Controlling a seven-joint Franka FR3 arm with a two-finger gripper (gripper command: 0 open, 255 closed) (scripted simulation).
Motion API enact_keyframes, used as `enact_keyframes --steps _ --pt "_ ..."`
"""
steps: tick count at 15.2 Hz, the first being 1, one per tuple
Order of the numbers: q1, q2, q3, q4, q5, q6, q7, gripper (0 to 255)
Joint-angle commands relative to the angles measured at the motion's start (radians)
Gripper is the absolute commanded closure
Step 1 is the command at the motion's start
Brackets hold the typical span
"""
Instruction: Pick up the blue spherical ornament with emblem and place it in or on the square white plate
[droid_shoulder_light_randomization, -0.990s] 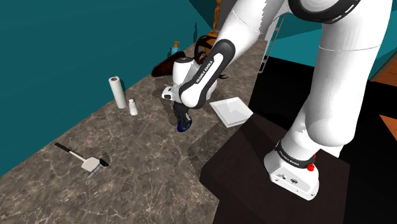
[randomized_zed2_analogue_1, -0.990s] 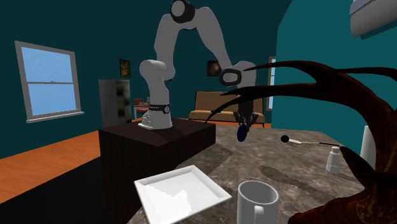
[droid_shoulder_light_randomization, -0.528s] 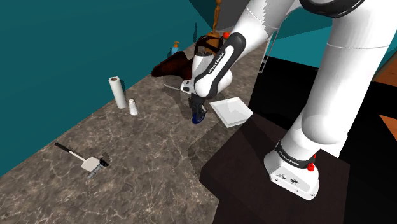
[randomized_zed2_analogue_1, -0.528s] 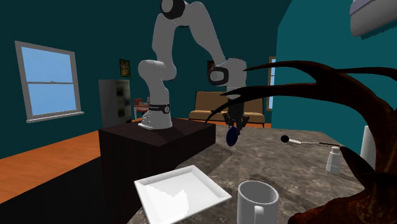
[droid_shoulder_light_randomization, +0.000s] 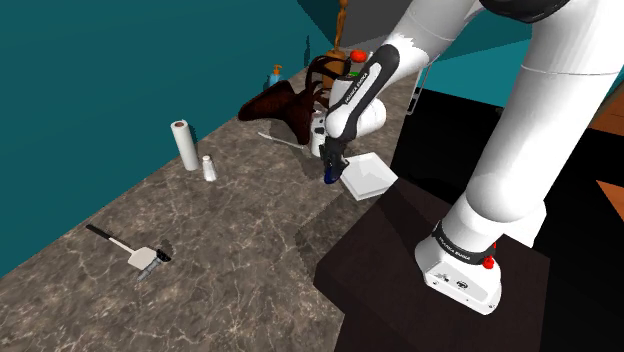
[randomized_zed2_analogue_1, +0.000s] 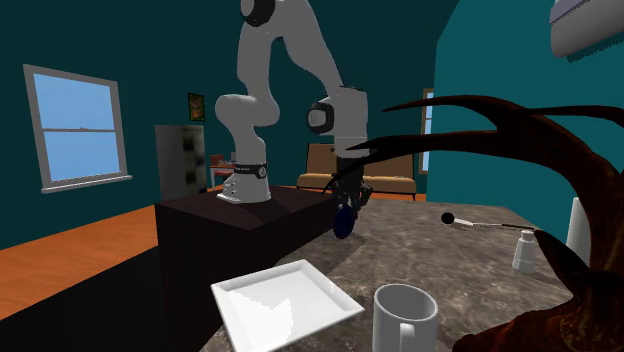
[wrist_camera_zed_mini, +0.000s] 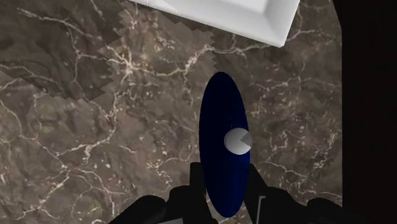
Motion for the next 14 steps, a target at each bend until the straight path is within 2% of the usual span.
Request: enact_keyframes --steps 1,7,14 --pt "-0.044 -0.006 -0.016 0.001 0.007 -0.009 -0.069 255" --pt "-0.167 0.002 -0.067 0.025 0.022 -0.031 -0.255 255" --pt "-0.304 0.046 -0.121 0.108 0.037 -0.078 -0.456 255"
